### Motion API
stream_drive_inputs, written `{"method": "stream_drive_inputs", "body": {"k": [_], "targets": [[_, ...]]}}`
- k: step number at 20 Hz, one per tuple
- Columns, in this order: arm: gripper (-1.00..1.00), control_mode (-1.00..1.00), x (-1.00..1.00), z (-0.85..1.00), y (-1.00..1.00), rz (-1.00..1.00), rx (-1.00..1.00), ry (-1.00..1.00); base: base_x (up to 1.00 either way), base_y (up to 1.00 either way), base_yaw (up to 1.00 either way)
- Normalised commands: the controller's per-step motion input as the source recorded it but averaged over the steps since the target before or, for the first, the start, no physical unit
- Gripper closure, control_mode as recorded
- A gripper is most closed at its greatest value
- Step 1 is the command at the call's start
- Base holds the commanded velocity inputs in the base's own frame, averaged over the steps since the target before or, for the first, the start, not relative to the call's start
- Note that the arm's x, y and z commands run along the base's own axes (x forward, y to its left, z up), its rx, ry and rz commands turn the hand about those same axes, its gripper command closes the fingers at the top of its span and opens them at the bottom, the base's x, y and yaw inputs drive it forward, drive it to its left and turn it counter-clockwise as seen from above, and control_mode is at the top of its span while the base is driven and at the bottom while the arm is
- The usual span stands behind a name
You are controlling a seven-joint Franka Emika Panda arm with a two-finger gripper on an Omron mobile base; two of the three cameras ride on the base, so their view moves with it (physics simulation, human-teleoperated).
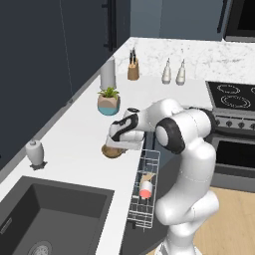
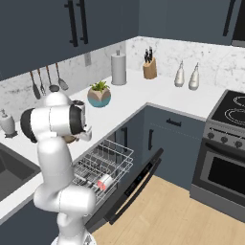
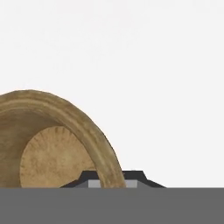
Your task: Pick up the cup and bowl from the counter, place them in the dishwasher, and close the dishwasher door.
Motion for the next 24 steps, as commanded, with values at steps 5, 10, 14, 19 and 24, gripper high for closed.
{"method": "stream_drive_inputs", "body": {"k": [5, 10, 14, 19, 24], "targets": [[1.00, -1.00, -0.98, 0.41, -0.96, 0.02, 0.09, -0.35, 0.00, 0.00, 0.00], [1.00, -1.00, -0.41, 0.12, -1.00, 0.14, 0.10, -0.29, 0.00, 0.00, 0.00], [1.00, -1.00, 0.20, -0.03, -1.00, 0.33, 0.14, -0.25, 0.00, 0.00, 0.00], [1.00, -1.00, 0.57, -0.27, -1.00, 0.40, 0.12, -0.11, 0.00, 0.00, 0.00], [1.00, -1.00, 0.71, -0.35, -0.98, 0.40, 0.09, -0.05, 0.00, 0.00, 0.00]]}}
